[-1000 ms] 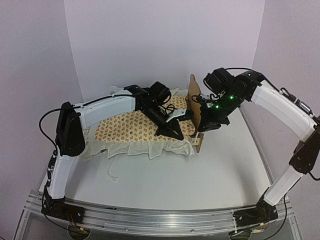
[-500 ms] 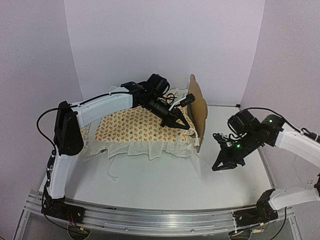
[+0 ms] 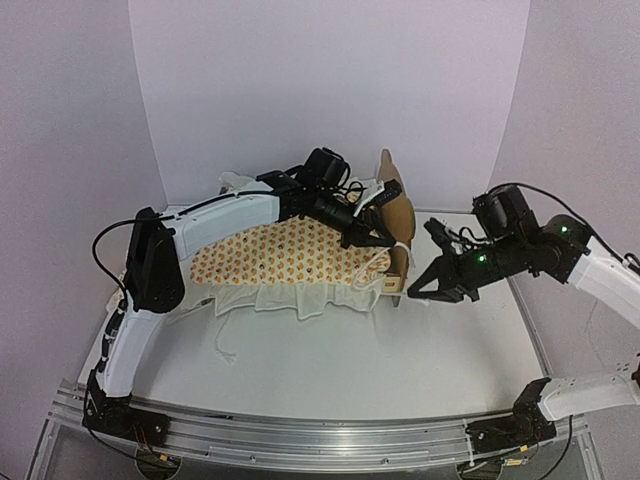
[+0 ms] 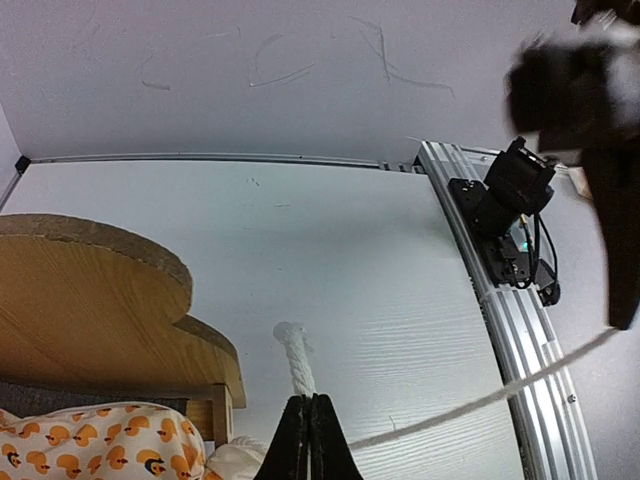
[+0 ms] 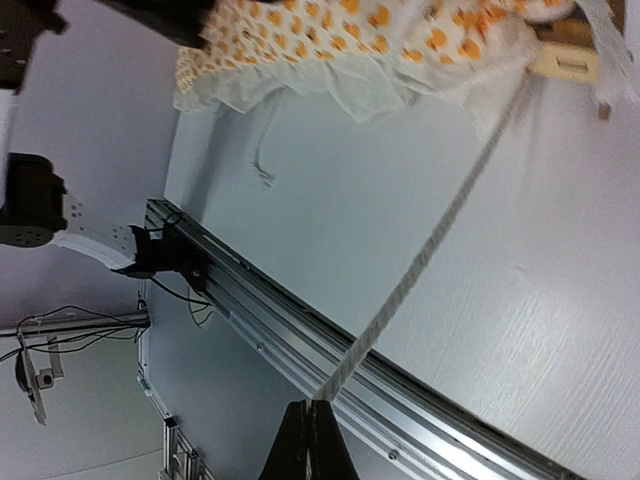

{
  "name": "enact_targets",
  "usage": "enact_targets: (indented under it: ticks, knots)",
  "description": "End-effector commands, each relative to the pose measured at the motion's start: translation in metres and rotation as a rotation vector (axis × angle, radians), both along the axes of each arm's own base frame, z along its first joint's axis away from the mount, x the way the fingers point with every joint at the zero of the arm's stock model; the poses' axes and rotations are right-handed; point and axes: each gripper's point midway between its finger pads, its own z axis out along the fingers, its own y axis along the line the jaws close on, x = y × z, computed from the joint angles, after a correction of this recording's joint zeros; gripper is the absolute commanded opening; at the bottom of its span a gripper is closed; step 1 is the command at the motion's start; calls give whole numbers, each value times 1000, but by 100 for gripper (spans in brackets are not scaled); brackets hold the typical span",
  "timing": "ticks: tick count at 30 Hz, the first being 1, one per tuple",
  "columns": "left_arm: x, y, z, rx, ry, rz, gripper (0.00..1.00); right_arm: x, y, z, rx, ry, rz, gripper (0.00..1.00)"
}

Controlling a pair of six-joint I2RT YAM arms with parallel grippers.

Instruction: Set up the pet bed

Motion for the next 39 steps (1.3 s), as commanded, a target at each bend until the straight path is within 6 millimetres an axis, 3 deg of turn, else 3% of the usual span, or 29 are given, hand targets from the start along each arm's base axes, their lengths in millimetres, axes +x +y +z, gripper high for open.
enact_targets:
  ticks: [1,5,8,11,18,21,24,28,33,35,39]
  knots:
    - [21,-8,13,-48,-92,70,0,-19,34,85,226,-179,234,0]
    - [29,-7,14,-47,-124,92,0,-17,37,119,287,-315,270,0]
    - [28,-5,6,-27,-128,87,0,-12,43,127,304,-349,284,0]
    - [15,0,2,-8,-99,41,0,1,47,115,268,-344,253,0]
    - [-44,29,8,54,10,-115,0,20,46,84,182,-318,177,0]
    - [-41,37,24,66,44,-74,0,36,43,63,102,-278,95,0]
    - [-19,52,53,27,54,-9,0,62,23,36,-40,-251,-58,0]
    - [-16,68,71,0,15,-18,0,93,24,44,-64,-280,-113,0]
    - [-47,85,64,9,26,-130,0,111,48,61,-34,-304,-61,0]
    - [-64,92,60,20,-5,-177,0,113,53,58,-30,-291,-47,0]
    - [-113,102,40,66,-117,-314,0,114,64,53,-13,-258,-12,0]
